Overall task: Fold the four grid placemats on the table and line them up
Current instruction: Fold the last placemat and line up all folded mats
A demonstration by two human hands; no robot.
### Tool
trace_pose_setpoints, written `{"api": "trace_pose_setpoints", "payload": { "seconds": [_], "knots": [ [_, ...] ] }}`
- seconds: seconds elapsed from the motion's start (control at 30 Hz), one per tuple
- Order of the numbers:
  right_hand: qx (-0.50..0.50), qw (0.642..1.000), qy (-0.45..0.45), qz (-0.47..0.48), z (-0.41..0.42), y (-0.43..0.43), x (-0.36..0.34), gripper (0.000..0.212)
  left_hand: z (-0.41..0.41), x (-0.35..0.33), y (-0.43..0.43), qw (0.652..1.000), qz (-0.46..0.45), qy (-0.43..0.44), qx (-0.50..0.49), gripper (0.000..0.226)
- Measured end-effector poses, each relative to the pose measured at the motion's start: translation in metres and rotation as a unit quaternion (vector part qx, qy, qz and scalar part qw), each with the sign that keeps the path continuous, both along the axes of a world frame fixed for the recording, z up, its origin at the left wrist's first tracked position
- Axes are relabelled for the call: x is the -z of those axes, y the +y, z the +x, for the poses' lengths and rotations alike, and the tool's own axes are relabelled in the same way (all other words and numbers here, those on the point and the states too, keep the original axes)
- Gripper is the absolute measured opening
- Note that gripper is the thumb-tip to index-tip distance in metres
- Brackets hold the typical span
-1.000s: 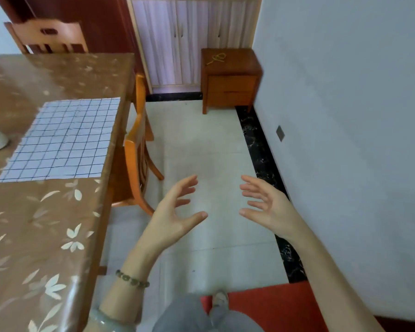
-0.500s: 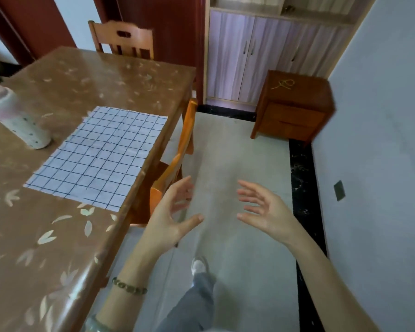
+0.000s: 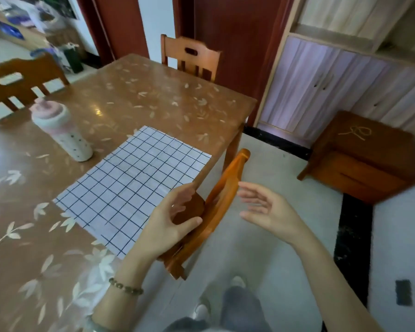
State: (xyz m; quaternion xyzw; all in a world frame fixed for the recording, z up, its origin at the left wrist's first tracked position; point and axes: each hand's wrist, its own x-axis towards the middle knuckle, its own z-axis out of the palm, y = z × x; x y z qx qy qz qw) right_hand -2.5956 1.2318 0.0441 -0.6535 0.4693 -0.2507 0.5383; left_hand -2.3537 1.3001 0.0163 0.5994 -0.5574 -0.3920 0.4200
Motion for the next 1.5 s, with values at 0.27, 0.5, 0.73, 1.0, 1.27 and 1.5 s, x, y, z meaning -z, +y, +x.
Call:
{"api": "trace_pose_setpoints", "payload": {
  "seconds": [0.27,0.5,0.73,1.0,1.27,1.5],
  "knots": [
    [-0.144,0.990,-0.011,0.008,0.047,-0.134,0.004,0.059,0.029,0.012,-0.049,0.984,0.025,-0.017,-0.177,0.068],
    [-0.284,0.959,0.021,0.015,0.086,-0.255,0.005,0.055,0.022,0.020,-0.106,0.944,0.042,-0.019,-0.326,0.068],
    [-0.390,0.920,0.027,0.011,0.134,-0.304,0.014,0.054,0.023,0.022,-0.118,0.902,0.052,-0.001,-0.429,0.066],
    [-0.453,0.891,0.022,0.023,0.193,-0.304,0.033,0.054,0.042,0.028,-0.102,0.871,0.067,0.001,-0.487,0.064],
    [-0.417,0.908,0.037,0.014,0.258,-0.312,0.054,0.042,0.115,0.051,-0.075,0.862,0.114,-0.014,-0.494,0.061],
    [-0.330,0.936,0.100,-0.066,0.330,-0.346,0.102,0.030,0.222,0.101,-0.060,0.850,0.206,-0.083,-0.478,0.053]
  ]
}}
